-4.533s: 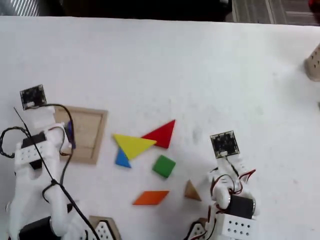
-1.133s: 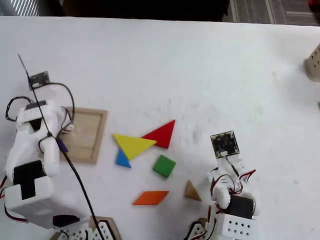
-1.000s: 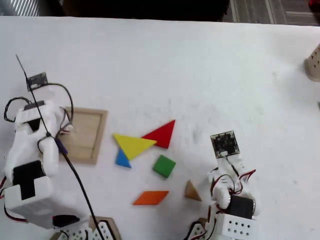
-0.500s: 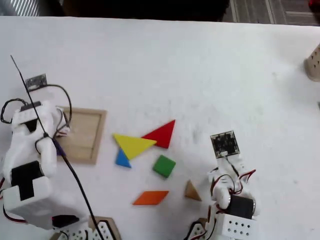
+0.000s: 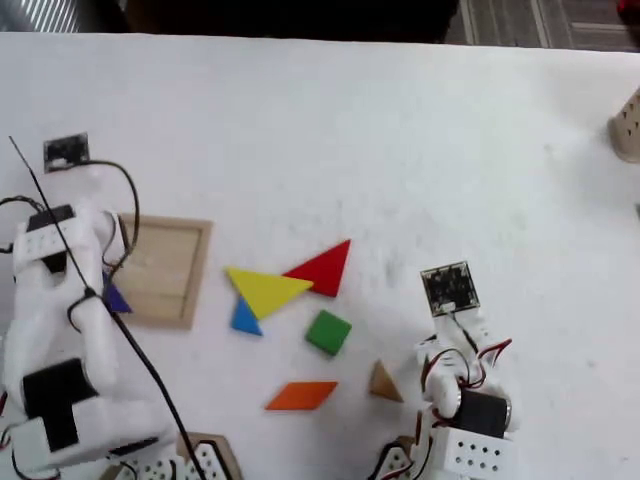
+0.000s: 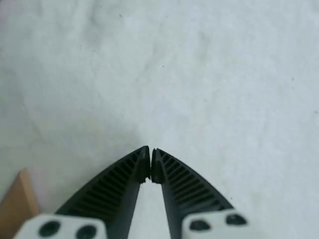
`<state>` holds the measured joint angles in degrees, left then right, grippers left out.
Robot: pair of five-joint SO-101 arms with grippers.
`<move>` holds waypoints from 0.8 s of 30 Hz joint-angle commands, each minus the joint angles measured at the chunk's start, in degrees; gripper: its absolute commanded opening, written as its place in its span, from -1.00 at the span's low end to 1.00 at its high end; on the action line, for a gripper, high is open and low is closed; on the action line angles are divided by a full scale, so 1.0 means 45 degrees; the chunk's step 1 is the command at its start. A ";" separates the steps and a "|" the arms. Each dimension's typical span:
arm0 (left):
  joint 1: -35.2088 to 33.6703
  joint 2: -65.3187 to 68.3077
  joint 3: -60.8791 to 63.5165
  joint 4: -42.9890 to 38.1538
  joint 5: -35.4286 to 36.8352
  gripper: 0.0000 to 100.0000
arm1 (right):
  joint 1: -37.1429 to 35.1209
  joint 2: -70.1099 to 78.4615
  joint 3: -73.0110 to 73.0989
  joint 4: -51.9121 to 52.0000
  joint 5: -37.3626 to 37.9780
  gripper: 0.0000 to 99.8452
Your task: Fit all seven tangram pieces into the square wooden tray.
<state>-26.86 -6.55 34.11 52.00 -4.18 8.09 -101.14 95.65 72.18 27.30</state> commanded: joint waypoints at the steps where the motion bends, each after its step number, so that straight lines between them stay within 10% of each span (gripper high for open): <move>1: -0.0479 -0.1592 -0.0625 0.0410 -0.0137 -0.90 | -0.0029 -0.0147 -0.0098 -0.0127 0.0078 -0.96; 8: -0.1748 -0.0381 -0.2930 0.0918 -0.1582 -0.49 | 0.0010 -0.0147 -0.0098 -0.0107 0.0137 -0.96; 24: -0.1690 0.7316 -0.8694 0.2168 -0.5099 -0.48 | 0.0010 -0.0147 -0.0098 -0.0107 0.0156 -0.96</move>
<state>-34.77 24.92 -0.79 60.70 -24.92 8.09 -101.14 95.65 72.18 27.30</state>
